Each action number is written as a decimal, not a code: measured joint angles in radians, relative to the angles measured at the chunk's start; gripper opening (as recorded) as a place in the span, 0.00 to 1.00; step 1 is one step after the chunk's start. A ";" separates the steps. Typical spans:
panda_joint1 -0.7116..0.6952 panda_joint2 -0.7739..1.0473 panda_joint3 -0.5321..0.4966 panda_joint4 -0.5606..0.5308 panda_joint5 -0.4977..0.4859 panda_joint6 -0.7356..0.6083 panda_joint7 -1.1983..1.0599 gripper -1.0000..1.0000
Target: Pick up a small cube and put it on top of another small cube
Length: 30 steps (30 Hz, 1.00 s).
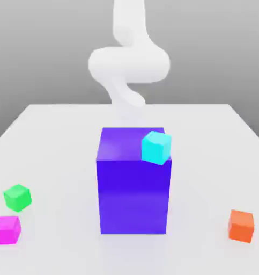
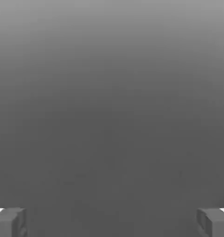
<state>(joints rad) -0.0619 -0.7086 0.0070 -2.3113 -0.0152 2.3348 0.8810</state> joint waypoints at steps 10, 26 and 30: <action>-0.217 0.370 -0.011 -0.045 -0.065 0.138 0.330 0.50; -0.454 0.947 -0.121 -0.117 0.062 0.361 0.685 0.50; -0.491 1.092 -0.097 -0.099 0.115 0.458 0.677 0.50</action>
<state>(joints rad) -0.5529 0.3837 -0.0903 -2.4106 0.0995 2.7930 1.5580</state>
